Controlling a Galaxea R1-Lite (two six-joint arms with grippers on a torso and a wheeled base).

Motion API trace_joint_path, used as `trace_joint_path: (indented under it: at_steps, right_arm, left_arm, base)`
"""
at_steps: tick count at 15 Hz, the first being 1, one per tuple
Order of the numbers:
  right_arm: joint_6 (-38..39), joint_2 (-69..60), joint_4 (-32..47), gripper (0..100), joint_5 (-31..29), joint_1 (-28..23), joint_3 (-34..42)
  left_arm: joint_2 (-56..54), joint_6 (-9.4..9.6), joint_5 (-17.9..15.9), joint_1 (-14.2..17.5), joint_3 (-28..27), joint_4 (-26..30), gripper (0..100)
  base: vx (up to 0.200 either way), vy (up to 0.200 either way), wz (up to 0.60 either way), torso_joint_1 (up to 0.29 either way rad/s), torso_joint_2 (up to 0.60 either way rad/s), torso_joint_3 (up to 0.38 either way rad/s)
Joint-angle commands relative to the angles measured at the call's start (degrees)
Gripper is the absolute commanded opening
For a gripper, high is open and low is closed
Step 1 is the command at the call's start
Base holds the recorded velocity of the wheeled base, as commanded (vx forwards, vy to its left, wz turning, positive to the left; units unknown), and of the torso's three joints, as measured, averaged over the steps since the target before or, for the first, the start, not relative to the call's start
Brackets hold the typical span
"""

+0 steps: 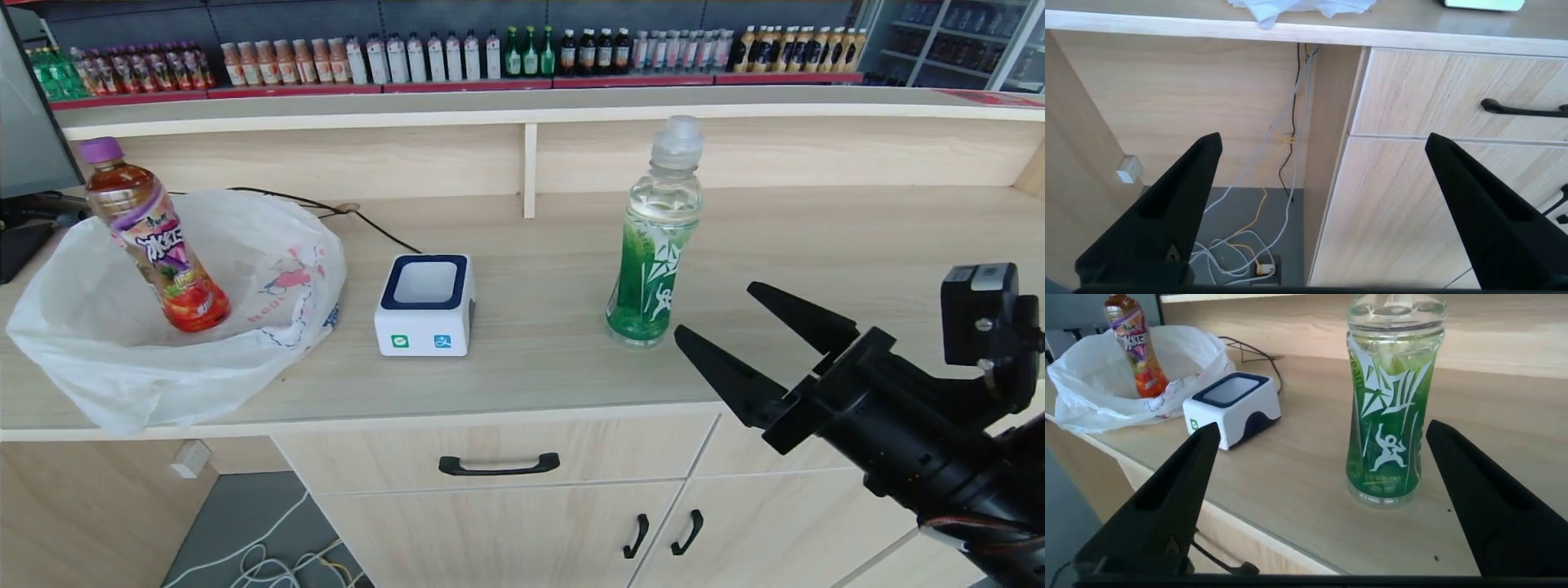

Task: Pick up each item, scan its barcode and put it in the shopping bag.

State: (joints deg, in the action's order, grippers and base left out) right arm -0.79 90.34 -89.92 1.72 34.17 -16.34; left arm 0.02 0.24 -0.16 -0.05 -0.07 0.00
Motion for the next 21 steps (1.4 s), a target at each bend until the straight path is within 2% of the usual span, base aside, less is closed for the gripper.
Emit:
trace_joint_path:
  at_steps: [1, 4, 7, 9, 19, 21]
  right_arm:
    - [-0.79, 2.73, -0.08, 100, -0.66, -0.42, -1.24]
    - [-3.16, 5.46, -0.08, 100, -6.11, -0.42, -4.49]
    - [-3.87, 9.15, -0.08, 100, -8.05, -0.60, -10.03]
    - [-4.31, 11.43, -0.08, 100, -12.53, 0.11, -13.99]
    - [-4.39, 18.55, -0.08, 100, -13.41, 0.37, -21.11]
    - [-4.39, 20.05, -0.08, 100, -15.52, 0.37, -23.74]
  left_arm:
    - [-0.02, 0.02, -0.02, 0.05, -0.01, 0.00, 100]
    - [-0.02, 0.02, -0.02, 0.05, -0.01, 0.00, 100]
    - [-0.02, 0.02, -0.02, 0.05, -0.01, 0.00, 100]
    - [-0.02, 0.02, -0.02, 0.05, -0.01, 0.00, 100]
    - [-0.02, -0.07, -0.02, 0.05, -0.01, 0.00, 100]
    - [-0.02, -0.07, -0.02, 0.05, -0.01, 0.00, 100]
  base:
    - [0.000, 0.000, 0.00, 0.000, 0.00, 0.000]
    - [0.000, 0.000, 0.00, 0.000, 0.00, 0.000]
    - [0.000, 0.000, 0.00, 0.000, 0.00, 0.000]
    - [0.000, 0.000, 0.00, 0.000, 0.00, 0.000]
    - [0.000, 0.000, 0.00, 0.000, 0.00, 0.000]
    - [0.000, 0.000, 0.00, 0.000, 0.00, 0.000]
